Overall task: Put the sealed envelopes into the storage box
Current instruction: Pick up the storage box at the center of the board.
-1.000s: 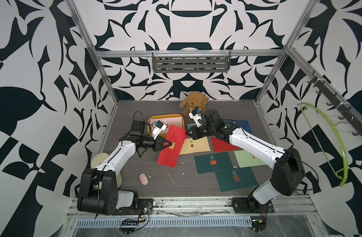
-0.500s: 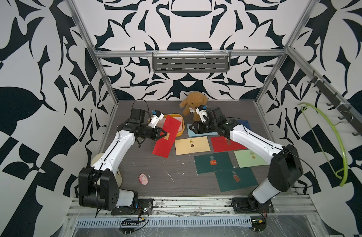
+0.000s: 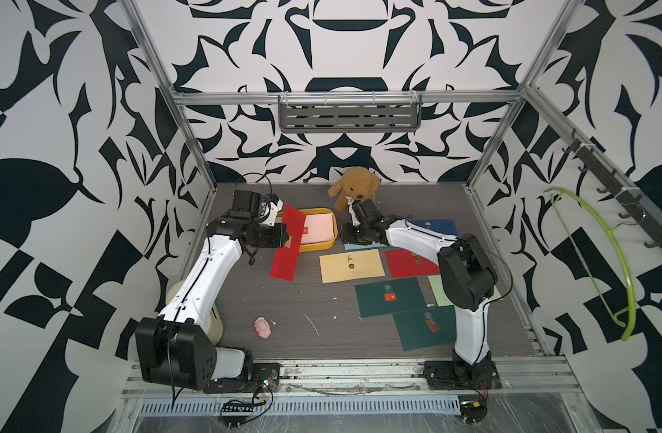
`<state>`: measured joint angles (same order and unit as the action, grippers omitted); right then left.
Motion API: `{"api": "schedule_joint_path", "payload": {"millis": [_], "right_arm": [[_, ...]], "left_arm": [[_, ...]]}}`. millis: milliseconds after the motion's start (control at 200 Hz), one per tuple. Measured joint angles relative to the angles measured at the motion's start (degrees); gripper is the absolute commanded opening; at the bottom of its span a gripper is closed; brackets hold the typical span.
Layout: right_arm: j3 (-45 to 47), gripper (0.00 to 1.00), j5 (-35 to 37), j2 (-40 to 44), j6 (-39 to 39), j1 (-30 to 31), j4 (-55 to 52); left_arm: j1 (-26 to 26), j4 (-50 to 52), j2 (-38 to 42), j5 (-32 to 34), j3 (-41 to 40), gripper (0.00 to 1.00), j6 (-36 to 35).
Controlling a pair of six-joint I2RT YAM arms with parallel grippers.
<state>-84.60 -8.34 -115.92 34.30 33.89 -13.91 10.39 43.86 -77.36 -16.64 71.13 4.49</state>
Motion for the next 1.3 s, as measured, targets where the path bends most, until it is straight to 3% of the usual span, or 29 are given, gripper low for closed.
{"api": "schedule_joint_path", "payload": {"millis": [420,695,955,1135,1300], "right_arm": [[-3.5,0.4,-0.8,-4.3,2.7,0.9,2.9],[-6.1,0.16,-0.8,-6.4,5.2,1.2,3.5],[-9.2,0.0,-0.9,-8.3,6.9,1.2,2.8],[-11.1,0.0,-1.0,-9.1,7.1,1.6,1.5],[-14.3,0.0,-1.4,-8.8,1.9,2.7,-3.4]], "left_arm": [[0.0,1.0,1.1,1.0,1.0,0.0,0.3],[0.0,1.5,1.1,1.0,1.1,0.0,0.5],[0.0,3.0,1.1,1.3,4.0,0.0,1.3],[0.0,4.7,1.1,2.1,6.1,0.0,0.7],[0.0,7.6,-0.6,0.9,11.3,0.0,-1.8]]}}
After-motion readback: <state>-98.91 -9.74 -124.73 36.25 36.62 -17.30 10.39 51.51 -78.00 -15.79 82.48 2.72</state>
